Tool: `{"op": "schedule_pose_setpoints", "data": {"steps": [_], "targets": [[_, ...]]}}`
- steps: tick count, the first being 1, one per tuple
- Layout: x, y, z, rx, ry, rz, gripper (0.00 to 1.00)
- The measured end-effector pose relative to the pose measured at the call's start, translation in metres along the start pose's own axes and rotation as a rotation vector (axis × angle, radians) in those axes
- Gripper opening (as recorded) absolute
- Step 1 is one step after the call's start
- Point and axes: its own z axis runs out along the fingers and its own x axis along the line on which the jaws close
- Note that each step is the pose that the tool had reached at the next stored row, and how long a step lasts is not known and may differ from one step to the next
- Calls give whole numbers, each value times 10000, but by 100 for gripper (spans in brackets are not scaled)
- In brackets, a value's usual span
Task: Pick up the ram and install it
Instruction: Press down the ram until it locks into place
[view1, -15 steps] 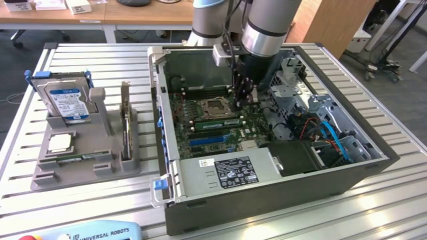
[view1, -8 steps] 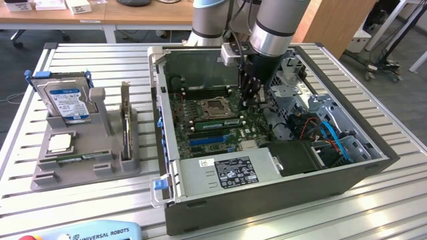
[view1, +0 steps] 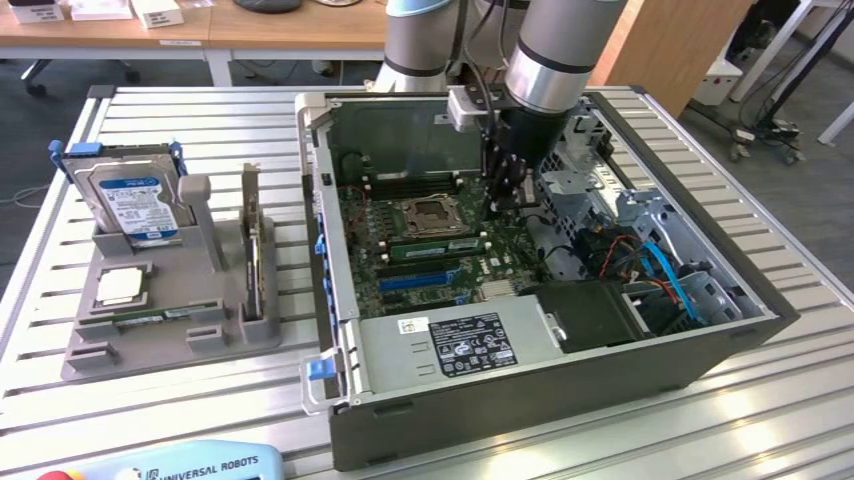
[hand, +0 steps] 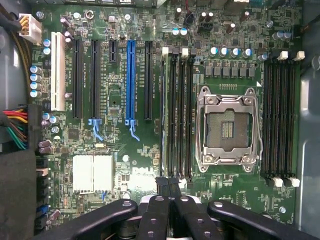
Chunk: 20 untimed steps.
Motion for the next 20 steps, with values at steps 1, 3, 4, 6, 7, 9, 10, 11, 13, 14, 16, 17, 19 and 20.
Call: {"op": "schedule_pose_setpoints", "data": {"steps": [1,3,4,6,7,9,10,11,13,14,16,17,19,20], "targets": [[0,0,7,0,0,0,10],[1,-1,27,-1,0,0,10],[1,-2,37,-1,1,0,10],[2,-4,56,-1,1,0,10],[2,-4,65,-1,1,0,10],[3,-5,83,-1,-1,1,10],[3,-5,92,-1,-3,2,10],[3,-6,101,-2,-3,5,10],[4,-7,120,0,-8,15,10],[4,-7,129,0,-11,23,10],[5,-8,146,1,-19,33,10],[5,-8,154,1,-23,38,10],[5,-9,171,0,-31,45,10],[6,-9,179,0,-35,49,10]]}}
